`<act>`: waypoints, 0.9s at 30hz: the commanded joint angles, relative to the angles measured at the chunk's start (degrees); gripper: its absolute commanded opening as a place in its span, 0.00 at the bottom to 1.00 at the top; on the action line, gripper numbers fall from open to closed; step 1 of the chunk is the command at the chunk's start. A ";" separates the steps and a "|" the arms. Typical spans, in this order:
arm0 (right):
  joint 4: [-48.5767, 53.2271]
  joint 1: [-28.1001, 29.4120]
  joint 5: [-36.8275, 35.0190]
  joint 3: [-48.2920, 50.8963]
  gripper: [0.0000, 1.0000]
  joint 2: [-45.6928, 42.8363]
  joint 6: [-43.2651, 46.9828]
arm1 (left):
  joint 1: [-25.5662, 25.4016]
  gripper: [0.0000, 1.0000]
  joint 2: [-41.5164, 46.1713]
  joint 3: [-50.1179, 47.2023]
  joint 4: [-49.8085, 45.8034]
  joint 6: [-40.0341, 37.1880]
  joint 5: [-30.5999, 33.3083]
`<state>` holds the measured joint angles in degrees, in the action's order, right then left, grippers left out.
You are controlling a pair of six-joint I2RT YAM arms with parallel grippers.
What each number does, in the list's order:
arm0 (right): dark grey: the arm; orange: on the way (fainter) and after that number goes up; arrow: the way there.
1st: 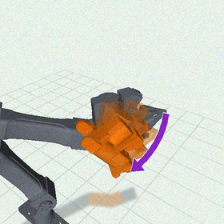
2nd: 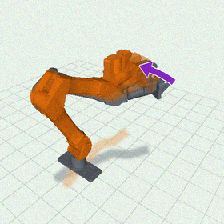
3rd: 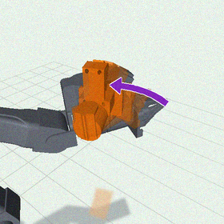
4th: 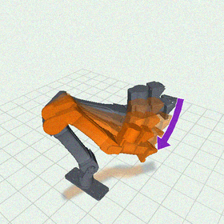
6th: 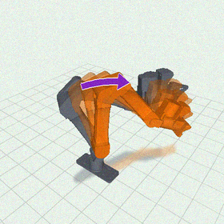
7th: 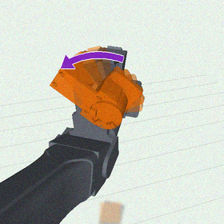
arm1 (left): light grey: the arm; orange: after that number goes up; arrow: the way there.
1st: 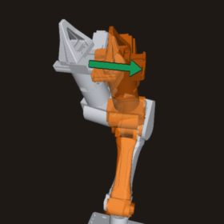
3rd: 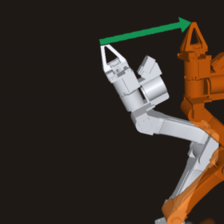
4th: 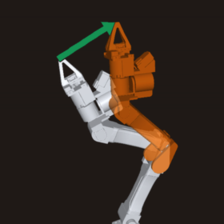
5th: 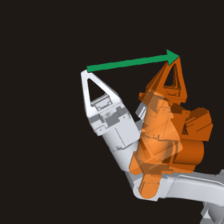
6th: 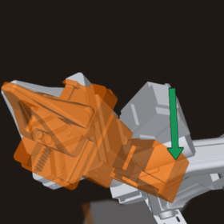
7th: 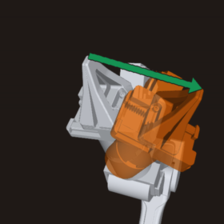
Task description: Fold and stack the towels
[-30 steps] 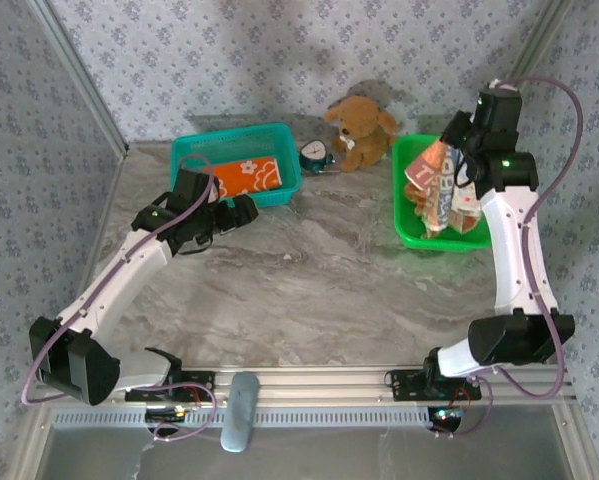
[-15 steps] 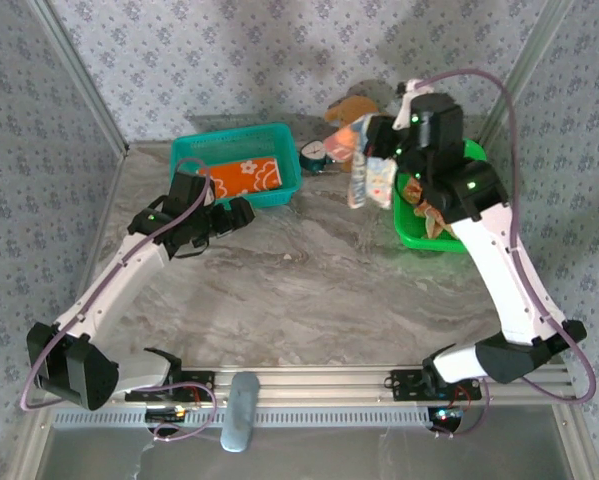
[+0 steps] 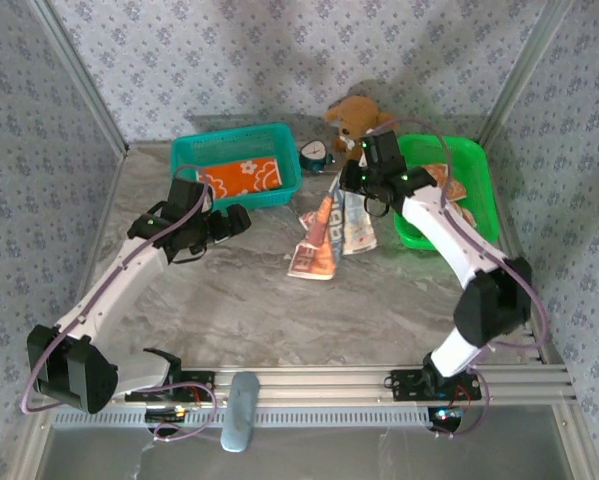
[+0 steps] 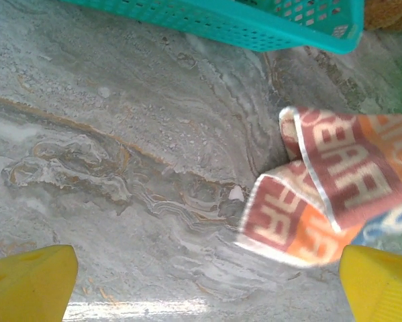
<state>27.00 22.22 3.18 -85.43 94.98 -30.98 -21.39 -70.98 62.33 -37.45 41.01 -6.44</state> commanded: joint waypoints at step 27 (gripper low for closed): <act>1.81 -4.08 -0.07 28.80 0.57 -19.78 3.32 | -25.59 0.48 -37.31 13.18 11.32 11.19 0.71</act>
<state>27.05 18.90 3.27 -58.63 77.73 -27.22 -45.71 -105.73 72.23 -26.61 50.52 -6.39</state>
